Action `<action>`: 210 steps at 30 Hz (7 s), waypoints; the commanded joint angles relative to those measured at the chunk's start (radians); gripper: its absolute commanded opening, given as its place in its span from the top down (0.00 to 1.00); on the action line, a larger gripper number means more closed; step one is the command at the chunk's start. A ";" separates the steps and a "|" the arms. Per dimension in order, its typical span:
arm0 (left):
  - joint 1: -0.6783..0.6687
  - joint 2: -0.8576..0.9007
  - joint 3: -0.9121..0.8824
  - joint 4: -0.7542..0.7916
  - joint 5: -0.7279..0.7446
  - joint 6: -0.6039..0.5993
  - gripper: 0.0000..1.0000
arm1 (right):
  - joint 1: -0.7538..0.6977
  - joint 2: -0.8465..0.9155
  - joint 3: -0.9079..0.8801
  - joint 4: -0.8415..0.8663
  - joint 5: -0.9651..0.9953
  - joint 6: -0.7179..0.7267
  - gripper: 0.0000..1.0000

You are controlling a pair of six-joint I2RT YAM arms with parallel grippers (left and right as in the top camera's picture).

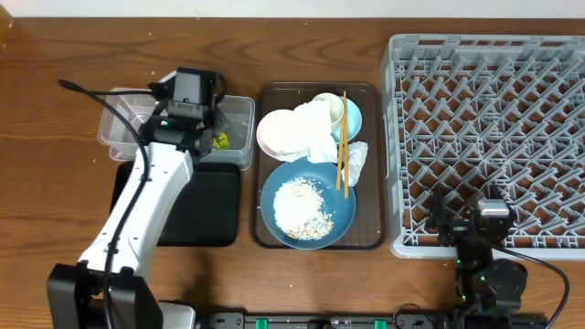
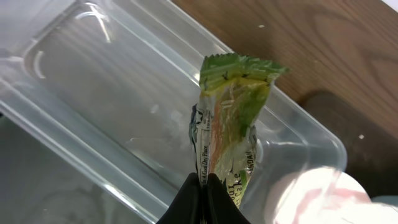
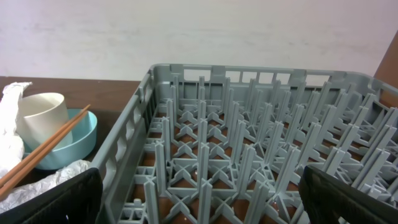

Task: Sort waste into correct bins and load items into the dishwasher rack
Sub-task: 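Grasp the green wrapper and drop it into the clear plastic bin, then reach the left gripper to the crumpled white tissue and grasp it, then carry the tissue left and release it into the clear bin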

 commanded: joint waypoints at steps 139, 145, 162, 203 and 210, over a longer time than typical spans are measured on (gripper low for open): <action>-0.356 0.283 -0.002 0.167 0.284 0.216 0.52 | -0.003 -0.004 -0.001 -0.004 -0.004 -0.004 0.01; -0.356 0.283 -0.002 0.143 0.284 0.216 0.53 | -0.003 -0.004 -0.001 -0.004 -0.004 -0.004 0.01; -0.356 0.278 0.003 0.125 0.284 0.216 0.94 | -0.003 -0.004 -0.001 -0.004 -0.003 -0.004 0.01; -0.026 0.124 0.040 0.003 0.033 0.216 0.43 | -0.003 -0.004 -0.001 -0.004 -0.004 -0.004 0.01; -0.026 0.072 0.041 -0.023 0.041 0.215 0.48 | -0.003 -0.004 -0.001 -0.004 -0.004 -0.004 0.01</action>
